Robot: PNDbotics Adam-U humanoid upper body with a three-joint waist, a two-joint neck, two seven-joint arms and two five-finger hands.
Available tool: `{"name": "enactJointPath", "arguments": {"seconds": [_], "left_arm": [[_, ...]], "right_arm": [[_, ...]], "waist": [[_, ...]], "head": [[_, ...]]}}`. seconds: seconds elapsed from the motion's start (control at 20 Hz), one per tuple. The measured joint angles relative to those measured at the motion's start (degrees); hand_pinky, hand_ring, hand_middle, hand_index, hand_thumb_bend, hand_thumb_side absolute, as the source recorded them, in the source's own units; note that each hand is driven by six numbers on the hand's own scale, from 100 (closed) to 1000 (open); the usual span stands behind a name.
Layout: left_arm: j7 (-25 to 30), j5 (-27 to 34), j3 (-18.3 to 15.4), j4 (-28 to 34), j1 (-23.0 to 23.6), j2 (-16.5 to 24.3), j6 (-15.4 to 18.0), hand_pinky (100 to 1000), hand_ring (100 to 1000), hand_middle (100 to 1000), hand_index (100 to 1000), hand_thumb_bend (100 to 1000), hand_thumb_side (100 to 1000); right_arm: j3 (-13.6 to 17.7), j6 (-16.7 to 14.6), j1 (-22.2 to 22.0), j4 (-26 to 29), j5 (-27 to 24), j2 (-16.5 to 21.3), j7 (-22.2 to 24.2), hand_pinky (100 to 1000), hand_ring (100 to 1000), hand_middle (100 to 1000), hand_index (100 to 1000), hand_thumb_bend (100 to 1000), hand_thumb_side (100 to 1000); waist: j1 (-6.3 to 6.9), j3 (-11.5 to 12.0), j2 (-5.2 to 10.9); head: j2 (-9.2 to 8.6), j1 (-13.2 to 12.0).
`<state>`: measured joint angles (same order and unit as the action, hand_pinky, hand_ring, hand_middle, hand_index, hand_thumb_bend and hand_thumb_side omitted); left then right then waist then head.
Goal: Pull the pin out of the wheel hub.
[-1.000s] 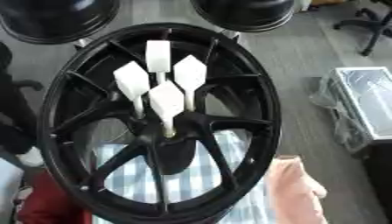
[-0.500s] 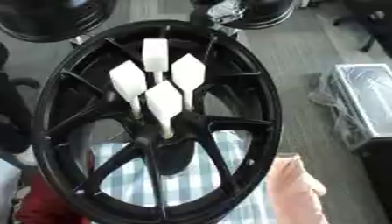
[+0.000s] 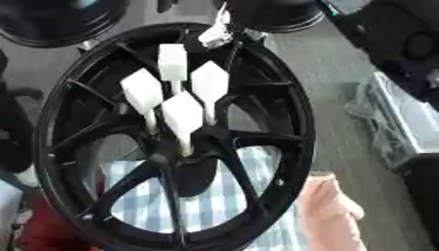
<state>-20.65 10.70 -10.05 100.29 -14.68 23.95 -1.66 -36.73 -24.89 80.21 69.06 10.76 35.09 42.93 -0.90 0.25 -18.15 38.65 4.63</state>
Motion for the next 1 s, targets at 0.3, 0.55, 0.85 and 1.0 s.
{"name": "enactJointPath", "arguments": {"seconds": [0.3, 0.55, 0.85, 1.0], "left_arm": [[0.1, 0.1, 0.0, 0.0, -0.1, 0.0, 0.0, 729, 784, 695, 737, 267, 595], [0.1, 0.1, 0.0, 0.0, -0.1, 0.0, -0.1, 729, 784, 695, 737, 267, 595], [0.2, 0.1, 0.0, -0.1, -0.1, 0.0, -0.1, 729, 784, 695, 734, 267, 595], [0.2, 0.1, 0.0, -0.1, -0.1, 0.0, -0.1, 730, 785, 695, 734, 266, 596]], "right_arm": [[0.1, -1.7, 0.0, -1.4, 0.1, -0.6, -1.7, 873, 860, 805, 864, 427, 387], [2.0, -2.0, 0.0, -1.3, -0.9, -0.5, -2.0, 872, 855, 802, 864, 428, 359], [3.2, -1.5, -0.1, 1.4, -3.8, 1.4, -1.5, 869, 839, 788, 847, 426, 333], [3.2, -1.2, -1.3, 4.0, -5.3, 3.3, -1.2, 867, 832, 776, 835, 429, 328]], "waist": [[-0.01, 0.2, 0.00], [-0.01, 0.2, 0.00], [-0.10, -0.1, 0.00], [-0.30, -0.1, 0.00]], "head": [[0.03, 0.0], [0.08, 0.0], [0.48, 0.0], [0.50, -0.1]]}}
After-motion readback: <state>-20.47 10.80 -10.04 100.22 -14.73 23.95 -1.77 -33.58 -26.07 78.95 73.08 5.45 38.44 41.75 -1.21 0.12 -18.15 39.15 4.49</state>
